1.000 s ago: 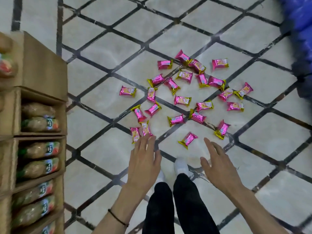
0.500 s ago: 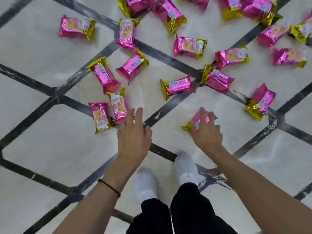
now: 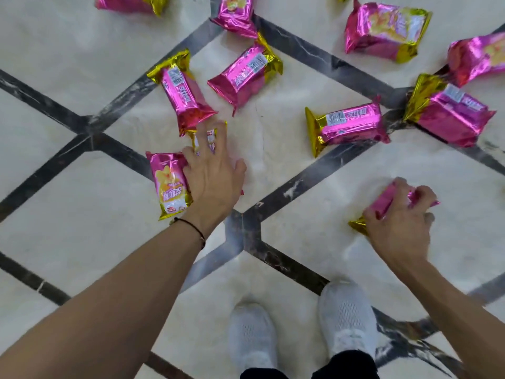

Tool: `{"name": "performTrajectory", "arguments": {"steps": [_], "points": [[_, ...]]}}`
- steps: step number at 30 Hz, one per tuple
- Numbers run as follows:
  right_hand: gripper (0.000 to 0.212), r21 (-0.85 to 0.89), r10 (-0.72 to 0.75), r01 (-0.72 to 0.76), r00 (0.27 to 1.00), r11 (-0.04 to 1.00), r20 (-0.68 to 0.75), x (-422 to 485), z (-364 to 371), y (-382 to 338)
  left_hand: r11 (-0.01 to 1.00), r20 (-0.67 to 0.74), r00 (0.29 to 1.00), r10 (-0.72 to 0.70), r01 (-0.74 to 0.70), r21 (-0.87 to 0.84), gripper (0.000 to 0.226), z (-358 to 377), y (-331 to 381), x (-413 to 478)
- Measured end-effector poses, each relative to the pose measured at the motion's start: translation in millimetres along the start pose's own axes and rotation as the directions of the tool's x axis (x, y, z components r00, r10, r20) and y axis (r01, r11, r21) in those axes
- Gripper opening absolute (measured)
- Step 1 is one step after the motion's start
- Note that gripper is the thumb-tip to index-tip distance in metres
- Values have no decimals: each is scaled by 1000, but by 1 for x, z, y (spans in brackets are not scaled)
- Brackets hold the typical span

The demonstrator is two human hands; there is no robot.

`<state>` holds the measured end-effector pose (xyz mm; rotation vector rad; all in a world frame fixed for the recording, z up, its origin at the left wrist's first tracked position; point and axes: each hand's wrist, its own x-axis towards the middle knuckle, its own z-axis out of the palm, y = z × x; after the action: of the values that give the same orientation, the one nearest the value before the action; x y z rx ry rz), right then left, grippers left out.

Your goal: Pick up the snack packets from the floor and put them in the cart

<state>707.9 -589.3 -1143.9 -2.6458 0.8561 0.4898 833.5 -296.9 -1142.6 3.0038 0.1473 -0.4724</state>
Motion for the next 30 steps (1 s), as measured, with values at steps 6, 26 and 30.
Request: {"name": "performTrajectory", "arguments": {"steps": [6, 26, 30], "points": [[73, 45, -178, 179, 984, 983, -18, -26, -33, -21, 999, 27, 1000, 10, -11, 36, 79, -13, 2, -16], [76, 99, -383, 389, 921, 916, -76, -152, -423, -140, 915, -210, 927, 310, -351, -201, 66, -445, 111, -175], [76, 92, -391, 405, 910, 910, -141, -184, -531, -165, 915, -262, 905, 335, -379, -139, 68, -567, 127, -184]]}}
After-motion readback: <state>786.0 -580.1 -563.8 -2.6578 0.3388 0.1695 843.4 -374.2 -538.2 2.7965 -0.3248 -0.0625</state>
